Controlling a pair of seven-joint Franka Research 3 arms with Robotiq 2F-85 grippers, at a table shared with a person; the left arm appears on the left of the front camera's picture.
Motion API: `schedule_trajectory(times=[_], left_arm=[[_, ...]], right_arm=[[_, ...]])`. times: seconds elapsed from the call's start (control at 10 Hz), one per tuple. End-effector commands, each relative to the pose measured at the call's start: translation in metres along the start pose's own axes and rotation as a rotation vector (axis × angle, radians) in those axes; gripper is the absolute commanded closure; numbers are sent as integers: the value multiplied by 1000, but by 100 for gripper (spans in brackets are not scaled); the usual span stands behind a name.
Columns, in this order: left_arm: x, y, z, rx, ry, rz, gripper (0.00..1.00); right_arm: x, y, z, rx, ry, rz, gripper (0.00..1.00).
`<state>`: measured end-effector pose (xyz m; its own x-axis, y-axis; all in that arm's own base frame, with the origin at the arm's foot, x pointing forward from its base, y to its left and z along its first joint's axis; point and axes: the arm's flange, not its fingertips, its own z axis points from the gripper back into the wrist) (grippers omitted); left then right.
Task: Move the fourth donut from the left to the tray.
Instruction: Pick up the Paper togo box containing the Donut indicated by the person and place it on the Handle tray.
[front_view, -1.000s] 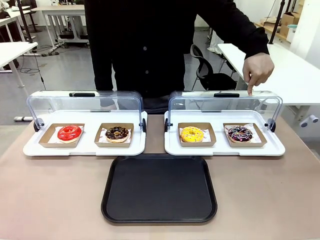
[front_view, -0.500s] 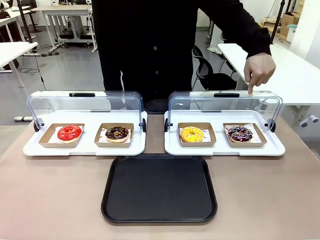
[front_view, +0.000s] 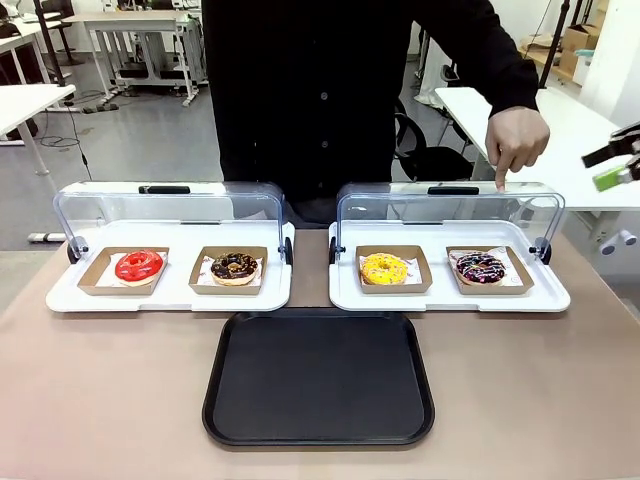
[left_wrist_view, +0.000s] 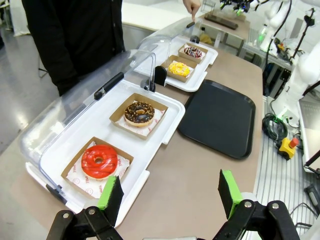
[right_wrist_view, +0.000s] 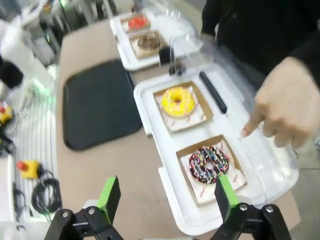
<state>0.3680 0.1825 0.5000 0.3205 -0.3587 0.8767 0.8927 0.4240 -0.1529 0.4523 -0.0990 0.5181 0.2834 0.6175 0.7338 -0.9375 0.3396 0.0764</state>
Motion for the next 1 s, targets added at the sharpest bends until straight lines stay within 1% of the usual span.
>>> schedule_trajectory(times=[0.0,0.1,0.2,0.4,0.5,0.6,0.7,0.8,0.9], left_arm=[[1,2,2,-3,-27,-22,0],[1,2,2,-3,-27,-22,0],[1,2,2,-3,-27,-22,0],[1,2,2,-3,-27,-22,0],[1,2,2,-3,-27,-22,0],[1,2,2,-3,-27,-22,0],[1,2,2,-3,-27,-22,0],[1,2,2,-3,-27,-22,0],[1,2,2,-3,-27,-22,0]], right_arm=[[-6,21,-29,-66,198,147,0],[-7,27,-45,-49,294,182,0],[-9,31,-61,-67,368,217,0],[-16,30,-89,-153,494,281,0],[-20,30,-99,-173,521,292,0],[-22,30,-104,-214,526,303,0],[-19,31,-91,-147,418,241,0],[-20,28,-98,-154,500,320,0],[-20,28,-98,-154,500,320,0]])
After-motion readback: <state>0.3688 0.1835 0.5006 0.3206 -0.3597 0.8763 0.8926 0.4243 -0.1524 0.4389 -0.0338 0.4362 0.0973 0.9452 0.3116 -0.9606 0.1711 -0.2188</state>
